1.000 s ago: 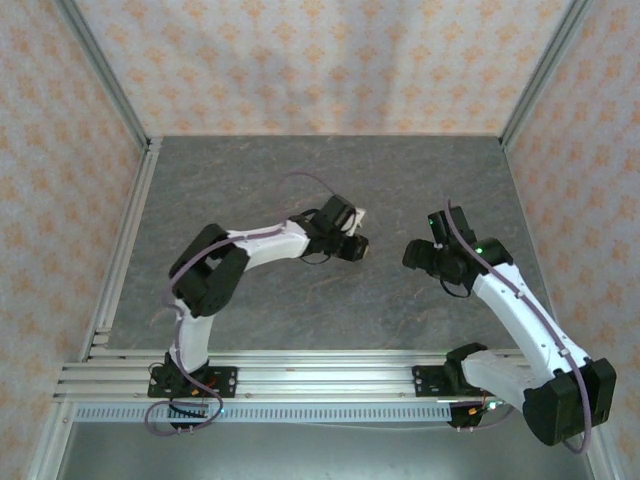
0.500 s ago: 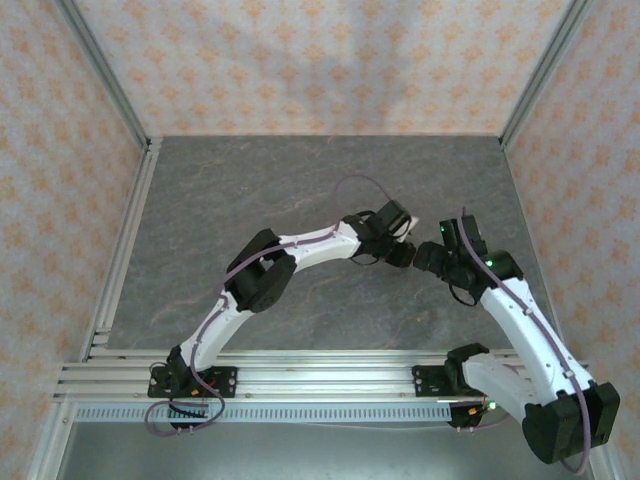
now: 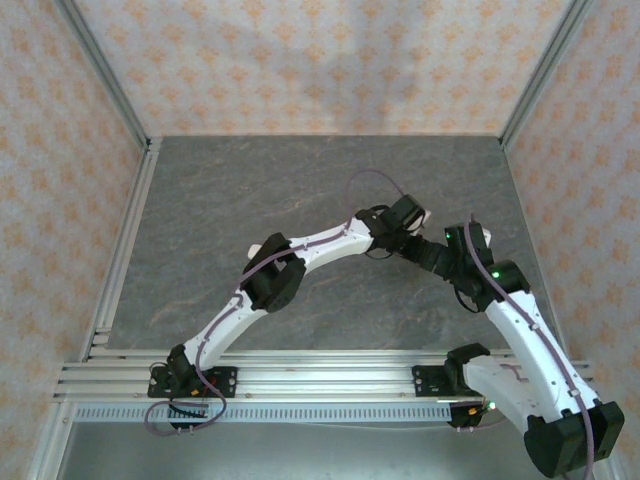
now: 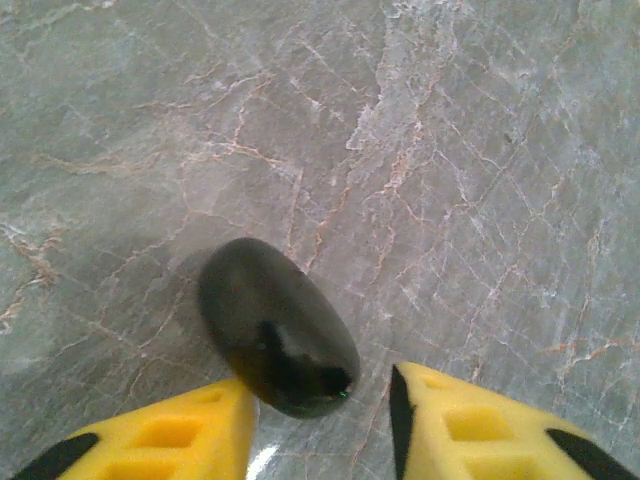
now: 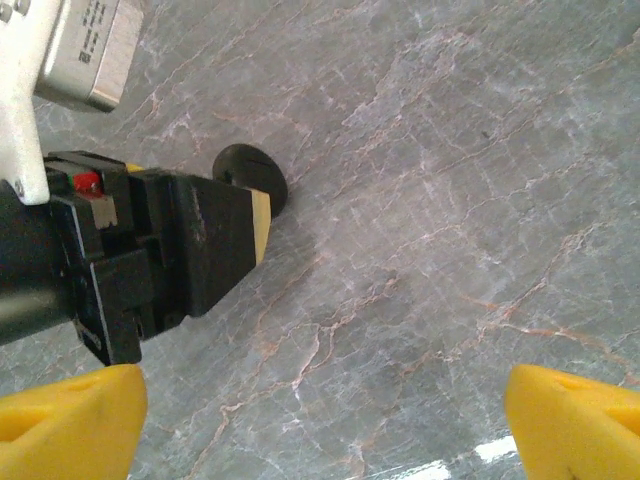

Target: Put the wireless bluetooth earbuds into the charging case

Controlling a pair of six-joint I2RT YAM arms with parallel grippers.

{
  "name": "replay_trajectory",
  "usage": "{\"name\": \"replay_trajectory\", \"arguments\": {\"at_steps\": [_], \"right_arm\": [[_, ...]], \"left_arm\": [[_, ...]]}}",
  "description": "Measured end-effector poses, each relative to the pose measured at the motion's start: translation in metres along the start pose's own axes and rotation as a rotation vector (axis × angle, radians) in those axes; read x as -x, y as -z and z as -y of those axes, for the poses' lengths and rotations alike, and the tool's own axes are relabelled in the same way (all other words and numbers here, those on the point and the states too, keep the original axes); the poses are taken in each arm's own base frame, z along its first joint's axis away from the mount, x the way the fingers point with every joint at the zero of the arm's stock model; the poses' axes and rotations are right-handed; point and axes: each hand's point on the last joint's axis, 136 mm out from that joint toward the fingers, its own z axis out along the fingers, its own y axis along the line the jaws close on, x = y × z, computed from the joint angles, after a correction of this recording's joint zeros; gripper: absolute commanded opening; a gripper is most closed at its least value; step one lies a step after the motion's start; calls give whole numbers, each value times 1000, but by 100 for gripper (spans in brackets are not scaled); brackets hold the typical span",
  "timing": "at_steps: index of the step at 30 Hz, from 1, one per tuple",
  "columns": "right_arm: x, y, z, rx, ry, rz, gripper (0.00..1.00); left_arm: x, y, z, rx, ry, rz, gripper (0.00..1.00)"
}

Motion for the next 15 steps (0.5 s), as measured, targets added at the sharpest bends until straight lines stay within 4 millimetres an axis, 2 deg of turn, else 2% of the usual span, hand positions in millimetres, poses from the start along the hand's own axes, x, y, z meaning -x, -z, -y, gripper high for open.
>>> {"name": "replay_trajectory", "arguments": {"at_steps": [4, 9, 12, 15], "right_arm": [[4, 1, 4, -21, -4, 22, 100], [11, 3, 11, -59, 0, 67, 99], [19, 6, 13, -71, 1, 109, 99], [28, 7, 13, -76, 2, 147, 99]], "left_arm": [[-8, 0, -6, 38, -28, -27, 47], [-11, 14, -14, 102, -93, -48, 48], [2, 42, -9, 121, -136, -17, 48], [22, 86, -4, 138, -176, 49, 49]]}}
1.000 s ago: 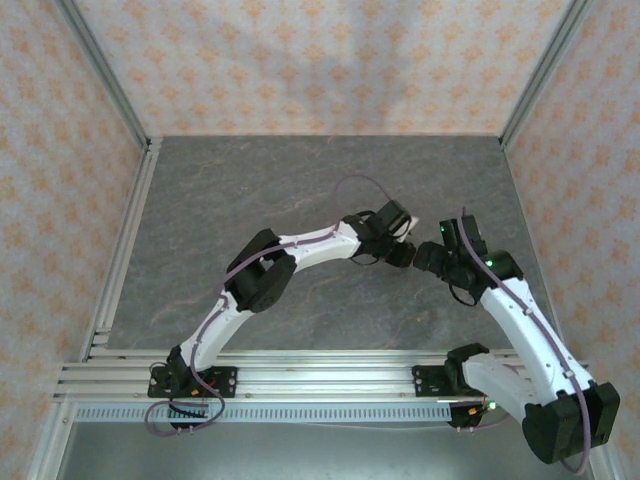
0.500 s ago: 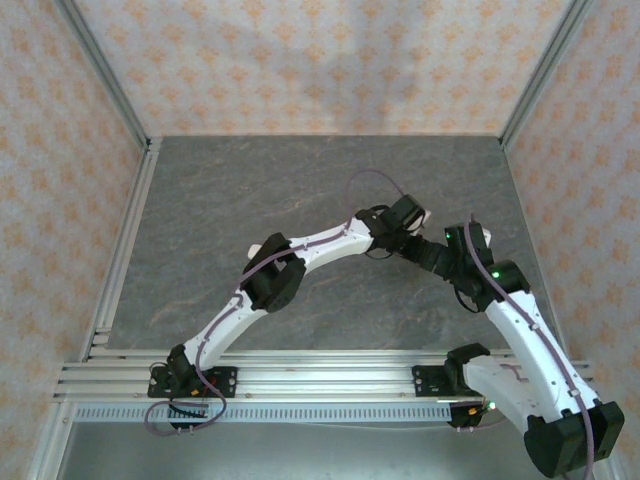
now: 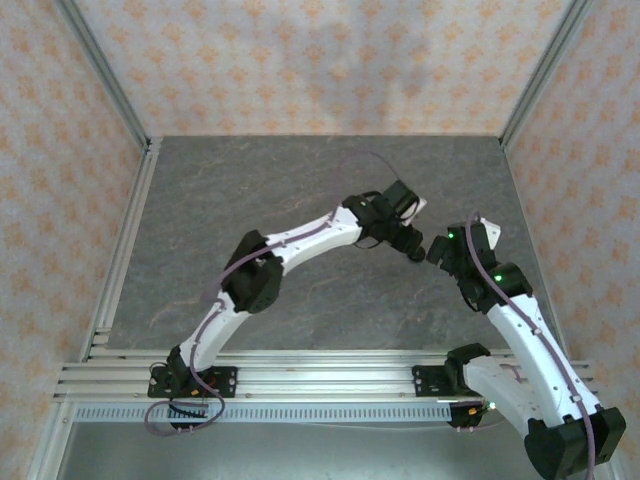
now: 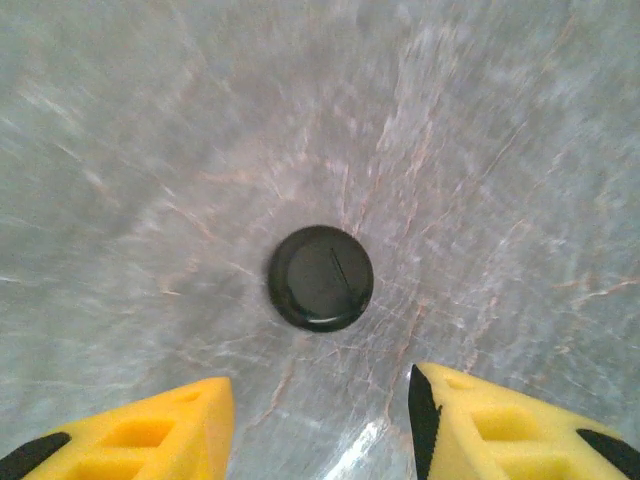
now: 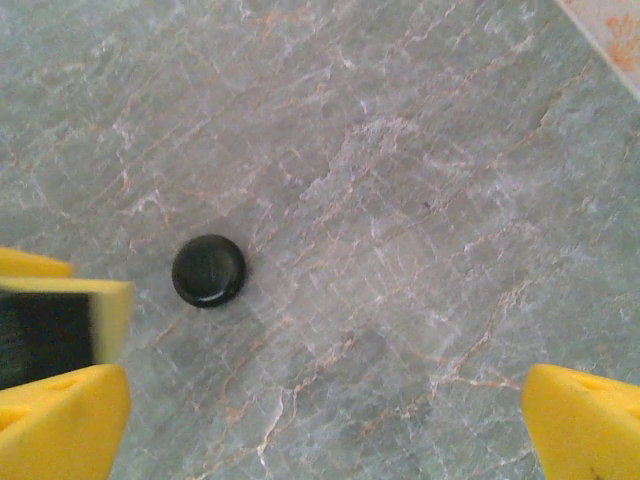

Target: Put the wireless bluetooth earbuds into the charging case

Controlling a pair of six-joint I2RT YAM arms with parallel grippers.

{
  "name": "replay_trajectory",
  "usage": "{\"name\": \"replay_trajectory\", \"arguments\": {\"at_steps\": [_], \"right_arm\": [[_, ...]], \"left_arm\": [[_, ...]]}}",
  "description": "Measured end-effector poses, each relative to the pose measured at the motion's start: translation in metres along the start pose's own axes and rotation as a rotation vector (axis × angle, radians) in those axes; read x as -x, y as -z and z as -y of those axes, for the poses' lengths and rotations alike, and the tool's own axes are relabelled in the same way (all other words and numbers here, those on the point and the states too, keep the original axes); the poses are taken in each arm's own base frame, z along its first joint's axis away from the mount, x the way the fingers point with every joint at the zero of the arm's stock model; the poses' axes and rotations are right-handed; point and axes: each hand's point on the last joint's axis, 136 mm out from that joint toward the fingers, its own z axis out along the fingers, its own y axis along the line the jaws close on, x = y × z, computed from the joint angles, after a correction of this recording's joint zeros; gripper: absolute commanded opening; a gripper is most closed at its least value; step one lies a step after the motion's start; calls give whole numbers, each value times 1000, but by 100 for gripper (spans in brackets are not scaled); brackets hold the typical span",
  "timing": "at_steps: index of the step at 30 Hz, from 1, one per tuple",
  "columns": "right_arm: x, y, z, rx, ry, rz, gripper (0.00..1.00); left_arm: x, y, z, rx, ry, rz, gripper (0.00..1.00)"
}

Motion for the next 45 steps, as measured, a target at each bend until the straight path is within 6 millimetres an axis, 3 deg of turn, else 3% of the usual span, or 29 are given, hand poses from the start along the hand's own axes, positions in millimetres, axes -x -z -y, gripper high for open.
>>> {"name": "replay_trajectory", "arguments": {"at_steps": [5, 10, 13, 16, 18, 22, 27, 37, 40, 45], "right_arm": [[18, 1, 1, -23, 23, 81, 99], [35, 1, 1, -26, 91, 201, 99], [40, -5, 1, -40, 133, 250, 99], [43, -17, -4, -47, 173, 290, 99], [45, -28, -8, -48, 192, 320, 99], [38, -57, -15, -51, 230, 366, 99], [26, -91, -10, -80, 245, 400, 99], [46, -119, -11, -32, 142, 511, 100], [45, -129, -15, -13, 139, 521, 100], [42, -138, -19, 8, 136, 548, 100]], "left_arm": [[27, 85, -31, 66, -14, 131, 53], [20, 162, -102, 213, 22, 237, 65], [0, 203, -152, 320, 76, 273, 74], [-28, 243, -202, 431, 148, 315, 90], [-57, 269, -236, 518, 211, 344, 99], [-110, 307, -282, 659, 314, 380, 100], [-163, 321, -315, 802, 395, 407, 100], [-239, 287, -343, 966, 431, 397, 100], [-253, 280, -346, 994, 414, 410, 100], [-252, 284, -351, 1010, 391, 497, 100]]}}
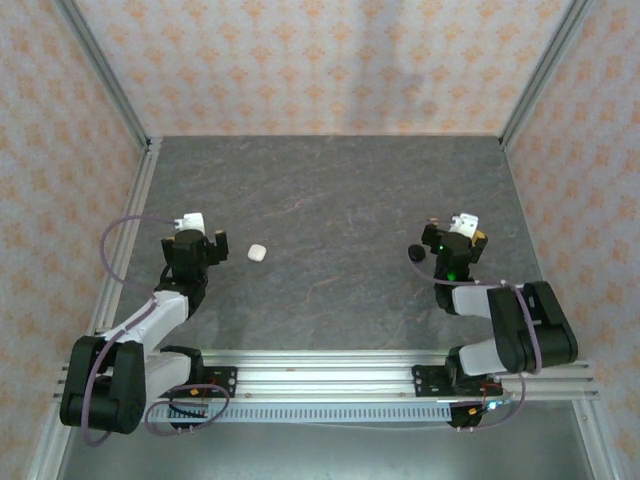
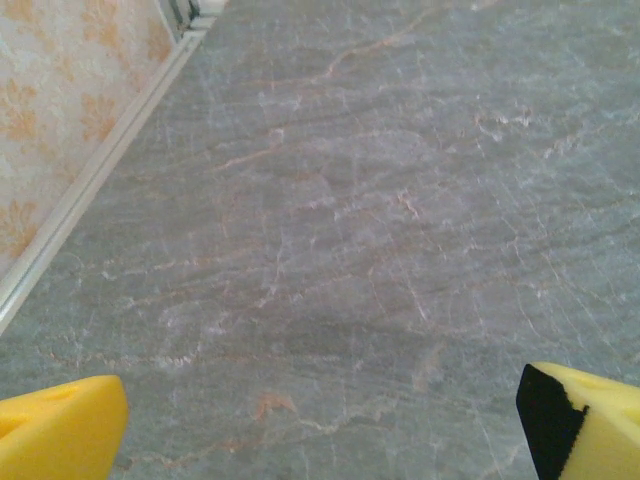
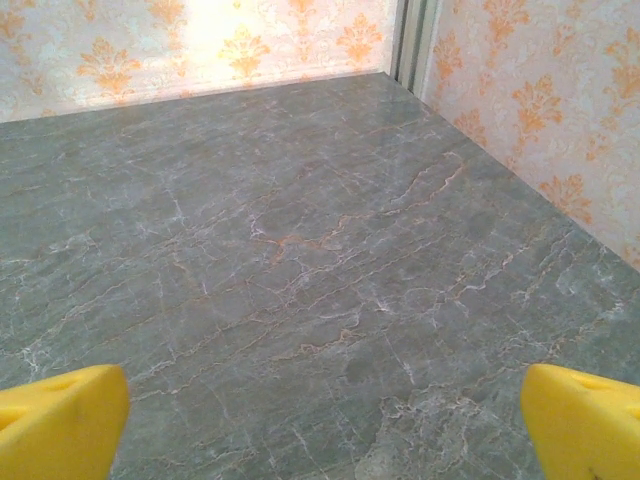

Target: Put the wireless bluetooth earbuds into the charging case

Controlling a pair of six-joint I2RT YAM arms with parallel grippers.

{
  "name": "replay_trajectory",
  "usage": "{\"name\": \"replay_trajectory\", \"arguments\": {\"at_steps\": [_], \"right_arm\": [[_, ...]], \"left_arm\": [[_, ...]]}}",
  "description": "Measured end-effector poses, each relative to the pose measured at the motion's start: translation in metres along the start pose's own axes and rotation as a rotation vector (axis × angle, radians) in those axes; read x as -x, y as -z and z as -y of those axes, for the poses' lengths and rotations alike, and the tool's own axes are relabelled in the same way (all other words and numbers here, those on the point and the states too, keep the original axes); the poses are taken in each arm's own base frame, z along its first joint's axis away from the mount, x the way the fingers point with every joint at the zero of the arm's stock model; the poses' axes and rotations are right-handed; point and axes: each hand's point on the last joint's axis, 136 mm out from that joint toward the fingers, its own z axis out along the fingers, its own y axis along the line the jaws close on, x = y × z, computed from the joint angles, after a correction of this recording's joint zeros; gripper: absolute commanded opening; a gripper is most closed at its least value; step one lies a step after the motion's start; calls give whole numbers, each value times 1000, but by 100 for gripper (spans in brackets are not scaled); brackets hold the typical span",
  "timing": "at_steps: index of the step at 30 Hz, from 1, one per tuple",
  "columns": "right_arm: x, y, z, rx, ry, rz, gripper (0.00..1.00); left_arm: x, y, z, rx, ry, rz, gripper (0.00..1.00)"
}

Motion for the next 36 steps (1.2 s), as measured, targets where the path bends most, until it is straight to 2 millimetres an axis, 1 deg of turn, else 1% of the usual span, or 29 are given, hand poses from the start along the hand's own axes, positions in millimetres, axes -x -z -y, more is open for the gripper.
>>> {"name": "replay_trajectory", "arguments": {"at_steps": [2, 4, 6, 8, 11, 14, 16, 19, 23, 36], "right_arm": [[-7, -3, -1, 5, 1, 3, 100], [-18, -6, -2, 5, 7, -5, 100], [-26, -8, -1, 2, 18, -22, 99], [-22, -9, -1, -2, 14, -15, 100], [-9, -19, -3, -18, -4, -4, 100], [3, -29, 5, -42, -42, 4, 100], [2, -31, 11, -58, -52, -4, 100], [-3, -31, 11, -59, -50, -24, 100], [-5, -31, 11, -58, -49, -32, 100], [-6, -31, 11, -58, -49, -34, 99]], "left_arm": [[9, 0, 5, -26, 1, 42, 100], [19, -3, 12, -62, 6, 83, 100], [21, -7, 19, -90, 8, 98, 100], [18, -14, 26, -118, 6, 98, 100], [6, -25, 35, -147, -3, 70, 100], [-9, -36, 43, -174, -21, 24, 100], [-13, -43, 49, -191, -35, 1, 100], [-7, -52, 50, -180, -29, 3, 100], [3, -55, 44, -154, -5, 31, 100], [5, -56, 40, -131, 4, 44, 100]]}}
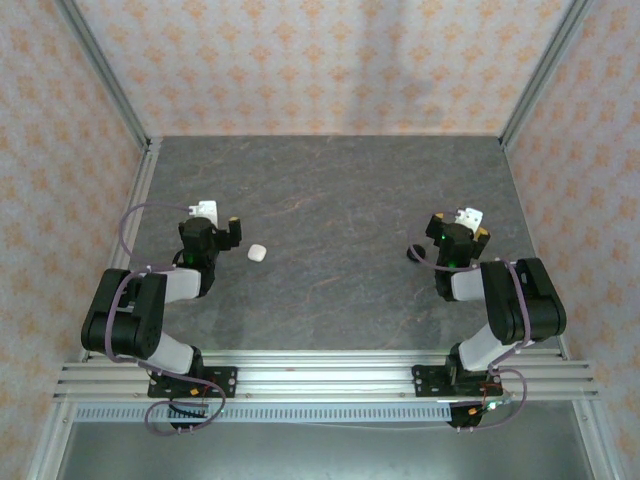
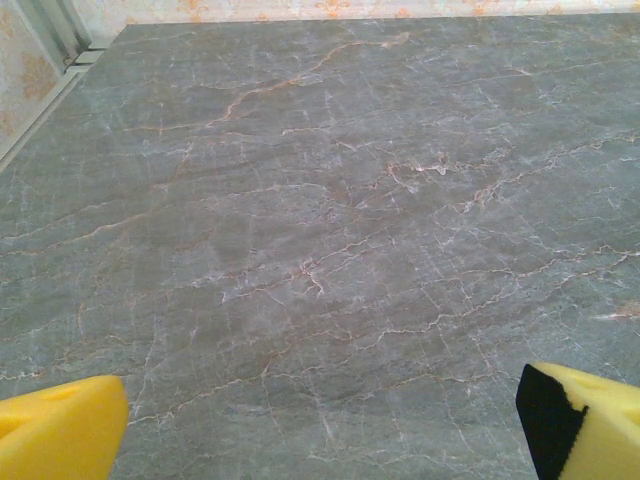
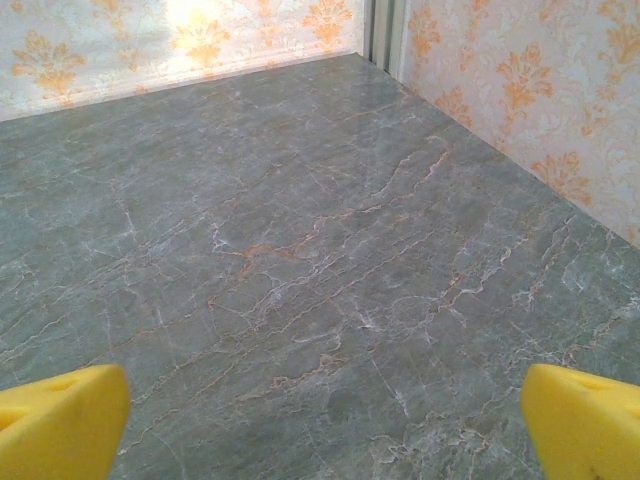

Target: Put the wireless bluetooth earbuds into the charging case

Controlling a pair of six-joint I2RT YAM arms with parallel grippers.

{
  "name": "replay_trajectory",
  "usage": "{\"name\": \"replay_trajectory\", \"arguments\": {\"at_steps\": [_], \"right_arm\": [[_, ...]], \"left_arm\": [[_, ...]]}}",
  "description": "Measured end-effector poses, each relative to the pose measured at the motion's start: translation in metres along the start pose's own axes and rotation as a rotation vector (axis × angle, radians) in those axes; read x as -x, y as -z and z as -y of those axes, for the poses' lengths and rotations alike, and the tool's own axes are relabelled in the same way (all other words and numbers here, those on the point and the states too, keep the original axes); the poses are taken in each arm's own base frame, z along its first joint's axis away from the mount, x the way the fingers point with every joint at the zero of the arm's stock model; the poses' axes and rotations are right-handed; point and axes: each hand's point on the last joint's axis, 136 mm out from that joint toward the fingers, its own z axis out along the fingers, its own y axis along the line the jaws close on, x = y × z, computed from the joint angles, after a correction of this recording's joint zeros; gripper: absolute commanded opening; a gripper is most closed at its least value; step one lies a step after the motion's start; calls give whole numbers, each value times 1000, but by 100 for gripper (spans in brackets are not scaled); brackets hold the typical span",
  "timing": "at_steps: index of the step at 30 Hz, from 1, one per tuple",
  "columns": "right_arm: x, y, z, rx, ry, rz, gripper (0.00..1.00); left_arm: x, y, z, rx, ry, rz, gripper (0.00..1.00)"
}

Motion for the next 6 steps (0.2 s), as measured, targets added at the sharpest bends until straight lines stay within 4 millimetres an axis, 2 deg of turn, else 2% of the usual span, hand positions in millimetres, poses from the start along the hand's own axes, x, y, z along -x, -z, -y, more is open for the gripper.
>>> {"name": "replay_trajectory", "arguments": {"at_steps": [6], "right_arm": [[-2, 0, 0, 1, 5, -10, 99]], "left_arm": [[0, 0, 0, 1, 0, 0, 100]]}}
